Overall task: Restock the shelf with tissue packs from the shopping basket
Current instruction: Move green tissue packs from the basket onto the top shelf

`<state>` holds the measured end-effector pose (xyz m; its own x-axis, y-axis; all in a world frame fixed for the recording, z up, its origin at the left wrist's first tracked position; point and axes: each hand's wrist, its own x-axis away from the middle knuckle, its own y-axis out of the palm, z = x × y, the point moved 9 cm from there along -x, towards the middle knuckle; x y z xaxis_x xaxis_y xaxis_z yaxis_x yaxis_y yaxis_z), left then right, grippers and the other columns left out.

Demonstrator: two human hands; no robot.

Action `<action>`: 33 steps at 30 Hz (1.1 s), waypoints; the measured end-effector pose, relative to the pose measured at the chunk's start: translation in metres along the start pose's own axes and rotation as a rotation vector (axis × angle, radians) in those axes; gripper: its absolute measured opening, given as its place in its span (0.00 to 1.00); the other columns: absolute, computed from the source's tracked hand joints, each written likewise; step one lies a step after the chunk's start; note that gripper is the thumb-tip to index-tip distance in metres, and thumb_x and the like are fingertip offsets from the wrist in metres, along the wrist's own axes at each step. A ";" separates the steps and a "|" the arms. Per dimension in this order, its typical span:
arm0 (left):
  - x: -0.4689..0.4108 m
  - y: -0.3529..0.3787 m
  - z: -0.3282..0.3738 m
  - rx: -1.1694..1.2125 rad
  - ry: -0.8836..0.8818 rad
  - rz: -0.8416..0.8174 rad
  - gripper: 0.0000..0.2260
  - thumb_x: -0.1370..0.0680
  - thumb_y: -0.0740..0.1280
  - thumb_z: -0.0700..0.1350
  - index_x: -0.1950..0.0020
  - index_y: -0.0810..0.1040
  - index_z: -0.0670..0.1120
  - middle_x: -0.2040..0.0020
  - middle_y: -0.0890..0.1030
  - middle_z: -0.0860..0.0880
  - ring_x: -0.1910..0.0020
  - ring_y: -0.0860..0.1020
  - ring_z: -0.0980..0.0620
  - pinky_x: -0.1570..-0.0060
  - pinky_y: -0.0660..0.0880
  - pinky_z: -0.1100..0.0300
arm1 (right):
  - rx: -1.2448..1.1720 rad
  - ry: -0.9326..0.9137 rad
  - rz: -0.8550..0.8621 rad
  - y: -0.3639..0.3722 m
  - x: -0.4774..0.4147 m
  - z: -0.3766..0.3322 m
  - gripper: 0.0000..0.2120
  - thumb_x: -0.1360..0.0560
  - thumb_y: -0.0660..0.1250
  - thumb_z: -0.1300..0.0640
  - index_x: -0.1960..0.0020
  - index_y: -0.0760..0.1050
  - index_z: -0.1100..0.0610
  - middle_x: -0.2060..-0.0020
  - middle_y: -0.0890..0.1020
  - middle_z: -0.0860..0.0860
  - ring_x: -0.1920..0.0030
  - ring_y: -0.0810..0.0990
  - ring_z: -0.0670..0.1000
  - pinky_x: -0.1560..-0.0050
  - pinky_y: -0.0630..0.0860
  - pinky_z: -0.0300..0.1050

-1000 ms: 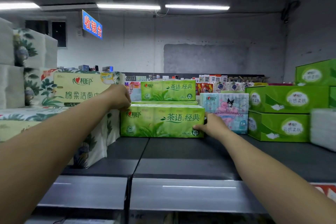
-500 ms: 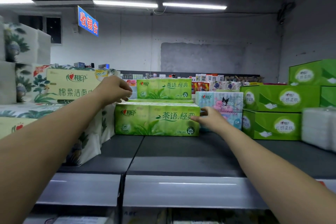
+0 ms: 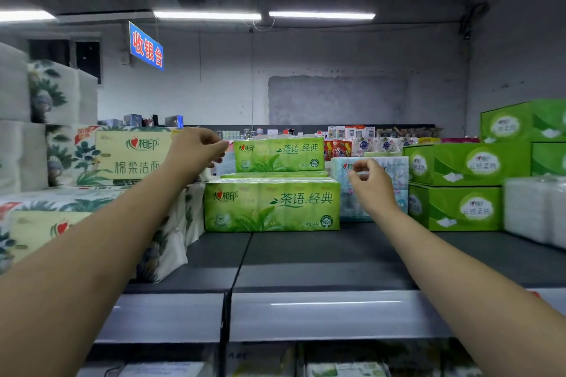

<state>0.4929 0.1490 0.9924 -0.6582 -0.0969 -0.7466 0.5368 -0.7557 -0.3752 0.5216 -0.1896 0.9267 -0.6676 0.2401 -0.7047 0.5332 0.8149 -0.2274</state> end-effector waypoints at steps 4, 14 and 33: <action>0.011 -0.011 0.020 -0.249 0.124 0.109 0.13 0.24 0.65 0.50 0.63 0.80 0.42 0.68 0.80 0.47 0.65 0.78 0.47 0.58 0.77 0.53 | 0.046 -0.095 -0.056 0.002 0.014 -0.021 0.08 0.22 0.63 0.57 0.45 0.73 0.58 0.49 0.76 0.50 0.54 0.75 0.46 0.54 0.74 0.41; 0.037 -0.057 0.056 -0.240 0.190 0.246 0.22 0.27 0.57 0.54 0.65 0.79 0.38 0.70 0.79 0.41 0.68 0.77 0.39 0.64 0.75 0.52 | -0.275 -0.090 -0.041 -0.042 0.041 -0.060 0.03 0.21 0.63 0.59 0.51 0.74 0.53 0.54 0.79 0.46 0.52 0.78 0.49 0.63 0.75 0.35; 0.199 -0.032 0.078 0.380 -0.201 -0.048 0.07 0.20 0.63 0.43 0.57 0.78 0.47 0.59 0.81 0.49 0.61 0.81 0.56 0.51 0.75 0.56 | -0.389 0.201 -0.115 -0.121 0.201 -0.034 0.03 0.23 0.66 0.57 0.51 0.77 0.51 0.52 0.82 0.51 0.50 0.81 0.50 0.53 0.78 0.44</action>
<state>0.3039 0.1031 0.8985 -0.7876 -0.1520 -0.5971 0.2955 -0.9436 -0.1495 0.3052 -0.2216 0.8355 -0.8194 0.2030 -0.5362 0.2406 0.9706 -0.0002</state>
